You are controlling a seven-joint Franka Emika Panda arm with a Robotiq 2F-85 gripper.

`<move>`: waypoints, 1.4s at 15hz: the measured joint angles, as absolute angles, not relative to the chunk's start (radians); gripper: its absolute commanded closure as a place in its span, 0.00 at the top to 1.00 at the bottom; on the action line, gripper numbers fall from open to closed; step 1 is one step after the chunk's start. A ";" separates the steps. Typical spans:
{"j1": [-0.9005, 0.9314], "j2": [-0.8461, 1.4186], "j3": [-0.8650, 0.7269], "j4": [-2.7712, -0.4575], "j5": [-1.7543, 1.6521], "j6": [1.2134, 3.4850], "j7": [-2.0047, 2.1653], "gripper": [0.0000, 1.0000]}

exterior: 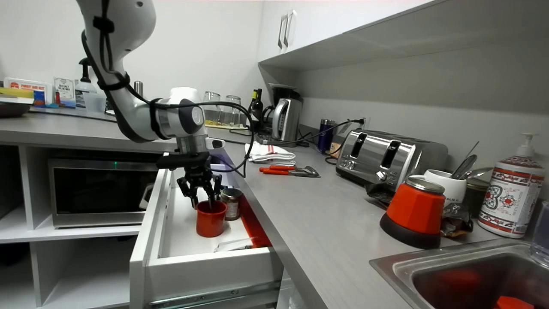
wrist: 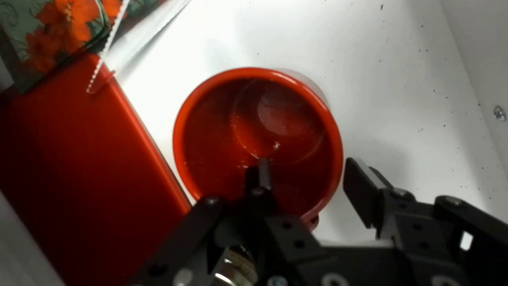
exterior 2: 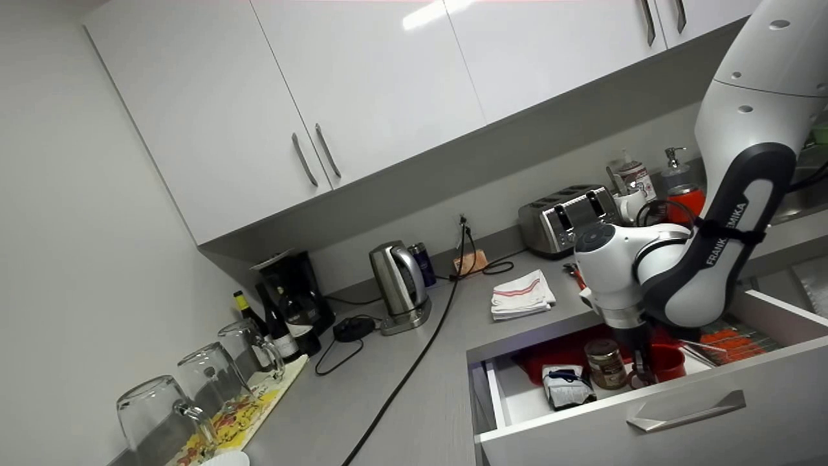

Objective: Open the top drawer,put the red cup inside and close it

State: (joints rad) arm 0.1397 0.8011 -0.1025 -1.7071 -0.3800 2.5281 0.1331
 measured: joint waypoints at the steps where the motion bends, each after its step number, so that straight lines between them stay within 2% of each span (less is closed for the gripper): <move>1: 0.140 0.801 -0.103 -1.705 -0.380 2.528 0.133 0.72; 3: 0.140 0.801 -0.103 -1.701 -0.380 2.527 0.133 0.68; 6: 0.139 0.788 -0.104 -1.694 -0.374 2.527 0.133 0.76; 7: 0.138 0.778 -0.104 -1.694 -0.371 2.527 0.133 0.70; 9: 0.138 0.751 -0.104 -1.695 -0.365 2.527 0.134 0.73; 11: 0.139 0.724 -0.102 -1.700 -0.359 2.527 0.134 0.94; 12: 0.139 0.710 -0.101 -1.704 -0.356 2.527 0.134 0.94; 13: 0.139 0.695 -0.099 -1.712 -0.354 2.527 0.134 0.99; 21: 0.179 0.525 -0.052 -1.883 -0.357 2.583 0.134 1.00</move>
